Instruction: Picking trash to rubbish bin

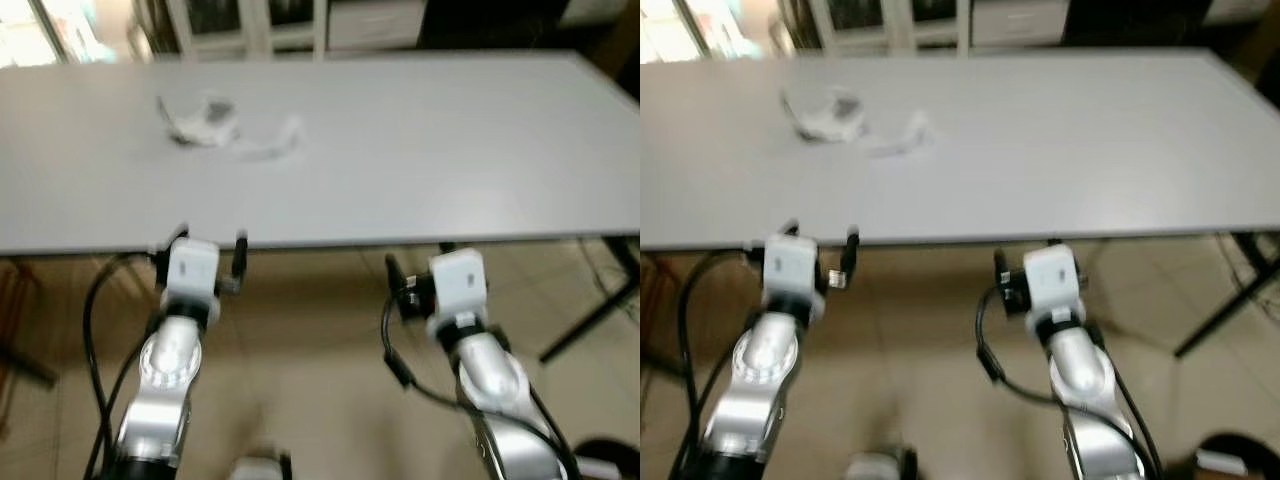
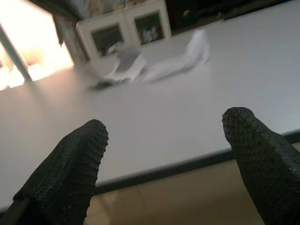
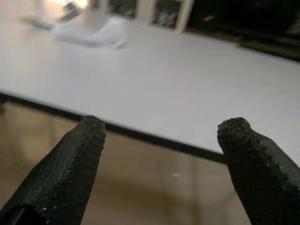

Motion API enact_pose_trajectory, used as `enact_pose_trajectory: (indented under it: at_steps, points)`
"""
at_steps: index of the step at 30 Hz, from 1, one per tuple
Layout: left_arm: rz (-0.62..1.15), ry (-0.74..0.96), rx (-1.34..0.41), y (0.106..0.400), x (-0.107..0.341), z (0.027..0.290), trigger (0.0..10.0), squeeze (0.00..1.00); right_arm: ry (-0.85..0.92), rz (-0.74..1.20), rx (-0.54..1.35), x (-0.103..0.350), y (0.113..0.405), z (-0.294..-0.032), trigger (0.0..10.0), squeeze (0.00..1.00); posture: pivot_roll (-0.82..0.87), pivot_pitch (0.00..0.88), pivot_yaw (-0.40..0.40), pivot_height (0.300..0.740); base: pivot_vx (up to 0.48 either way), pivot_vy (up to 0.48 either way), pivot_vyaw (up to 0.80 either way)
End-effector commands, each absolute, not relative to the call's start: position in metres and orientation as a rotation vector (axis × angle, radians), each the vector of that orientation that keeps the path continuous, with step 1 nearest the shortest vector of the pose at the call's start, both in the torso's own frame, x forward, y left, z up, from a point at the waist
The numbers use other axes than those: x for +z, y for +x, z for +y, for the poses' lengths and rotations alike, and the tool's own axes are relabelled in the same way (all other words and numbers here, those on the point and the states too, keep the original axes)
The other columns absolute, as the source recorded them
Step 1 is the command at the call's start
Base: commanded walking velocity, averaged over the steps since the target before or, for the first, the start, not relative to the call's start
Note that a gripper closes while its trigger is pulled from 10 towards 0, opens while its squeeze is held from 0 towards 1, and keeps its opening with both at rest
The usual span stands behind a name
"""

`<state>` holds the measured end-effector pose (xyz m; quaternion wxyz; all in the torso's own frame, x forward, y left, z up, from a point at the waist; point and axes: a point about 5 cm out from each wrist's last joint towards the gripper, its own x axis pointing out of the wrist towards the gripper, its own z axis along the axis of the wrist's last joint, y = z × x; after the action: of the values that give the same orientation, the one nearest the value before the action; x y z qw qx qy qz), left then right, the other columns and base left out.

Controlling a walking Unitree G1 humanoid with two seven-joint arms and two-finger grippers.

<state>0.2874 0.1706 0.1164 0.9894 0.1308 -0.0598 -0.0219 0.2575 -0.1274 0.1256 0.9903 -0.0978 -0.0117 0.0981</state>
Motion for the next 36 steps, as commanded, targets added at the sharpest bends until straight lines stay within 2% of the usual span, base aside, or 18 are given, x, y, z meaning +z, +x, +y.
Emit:
enact_pose_trajectory:
  at_steps: [1, 7, 15, 21, 30, 36]
  points:
    - [-0.146, 0.276, -0.071, 0.29, 0.122, 0.163, 10.0, 0.0, -0.192, -0.017, 0.21, 0.123, 0.259, -0.126, 10.0, 0.0, -0.02, 0.19, 0.003, 0.74, 0.0, 0.0, 0.0]
    - [-0.146, 0.275, -0.128, 0.294, 0.125, 0.158, 10.0, 0.0, -0.185, -0.027, 0.165, 0.122, 0.26, -0.13, 10.0, 0.0, -0.04, 0.174, 0.066, 0.74, 0.0, 0.0, 0.0]
    - [-0.136, 0.305, -0.177, 0.304, 0.126, 0.159, 10.0, 0.0, -0.156, -0.036, 0.098, 0.121, 0.26, -0.131, 10.0, 0.0, -0.05, 0.164, 0.09, 0.74, 0.0, 0.0, 0.0]
    - [-0.117, 0.297, -0.188, 0.301, 0.119, 0.154, 10.0, 0.0, -0.161, -0.037, 0.096, 0.122, 0.26, -0.13, 10.0, 0.0, -0.06, 0.174, 0.077, 0.74, 0.0, 0.0, 0.0]
    - [-0.108, 0.291, -0.192, 0.299, 0.115, 0.153, 10.0, 0.0, -0.164, -0.035, 0.09, 0.12, 0.261, -0.131, 10.0, 0.0, -0.06, 0.17, 0.079, 0.74, 0.0, 0.0, 0.72]
    - [-0.105, 0.294, -0.199, 0.3, 0.114, 0.151, 10.0, 0.0, -0.174, -0.028, 0.084, 0.119, 0.26, -0.133, 10.0, 0.0, -0.06, 0.172, 0.078, 0.74, 0.0, 0.0, 0.0]
